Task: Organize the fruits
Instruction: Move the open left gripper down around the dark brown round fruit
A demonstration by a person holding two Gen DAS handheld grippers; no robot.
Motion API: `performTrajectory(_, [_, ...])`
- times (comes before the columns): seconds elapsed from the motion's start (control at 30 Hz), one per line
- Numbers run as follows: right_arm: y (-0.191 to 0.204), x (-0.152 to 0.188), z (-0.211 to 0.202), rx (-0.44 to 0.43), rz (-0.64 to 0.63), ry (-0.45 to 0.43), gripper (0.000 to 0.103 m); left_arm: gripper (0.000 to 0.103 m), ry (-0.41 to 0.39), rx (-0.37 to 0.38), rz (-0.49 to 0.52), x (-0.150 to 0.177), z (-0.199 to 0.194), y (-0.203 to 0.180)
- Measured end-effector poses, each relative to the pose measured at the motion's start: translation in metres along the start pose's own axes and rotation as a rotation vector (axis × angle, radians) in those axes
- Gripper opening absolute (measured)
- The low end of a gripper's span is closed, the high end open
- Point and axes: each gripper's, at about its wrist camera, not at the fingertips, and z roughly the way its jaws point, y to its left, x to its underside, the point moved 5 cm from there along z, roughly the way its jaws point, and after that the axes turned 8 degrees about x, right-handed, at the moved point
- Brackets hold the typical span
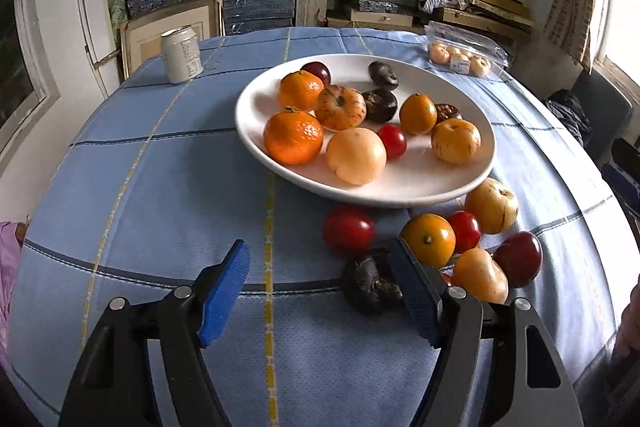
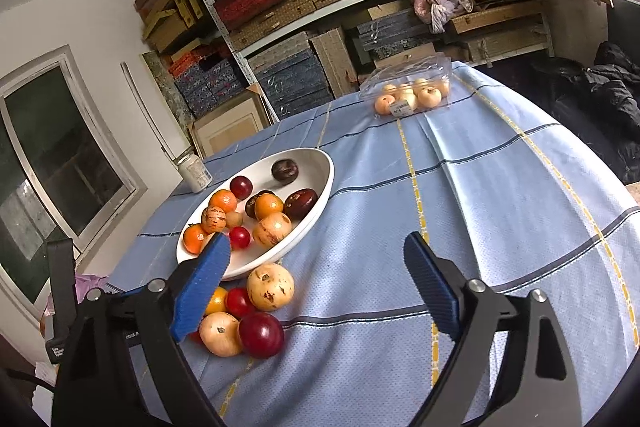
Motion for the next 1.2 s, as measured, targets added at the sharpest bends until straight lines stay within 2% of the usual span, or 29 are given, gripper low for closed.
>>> performTrajectory(0.43, [0.006,0.001,0.000,-0.002,-0.015,0.008,0.087,0.074,0.015,0.019,0.016,0.001,0.015,-0.009])
performTrajectory(0.5, [0.007,0.002,0.000,-0.001,-0.017,0.010,0.087,0.077,0.017,0.016,0.025,0.001,0.017,-0.010])
performTrajectory(0.57, [0.007,0.002,0.000,-0.001,-0.016,0.010,0.087,0.085,0.021,0.002,0.027,0.003,0.018,-0.008])
performTrajectory(0.6, [0.007,0.002,0.000,-0.001,-0.015,0.011,0.087,0.086,0.025,0.002,0.027,0.004,0.018,-0.007])
performTrajectory(0.9, [0.007,0.003,0.000,-0.006,-0.012,0.008,0.087,0.087,0.017,-0.004,0.047,0.019,0.001,0.003])
performTrajectory(1.03, [0.009,0.002,-0.001,-0.011,-0.018,0.006,0.087,0.087,0.021,0.004,0.028,0.015,0.004,0.001])
performTrajectory(1.2, [0.009,0.003,0.000,-0.010,-0.012,0.011,0.087,0.086,0.023,-0.021,0.051,0.006,0.015,-0.005])
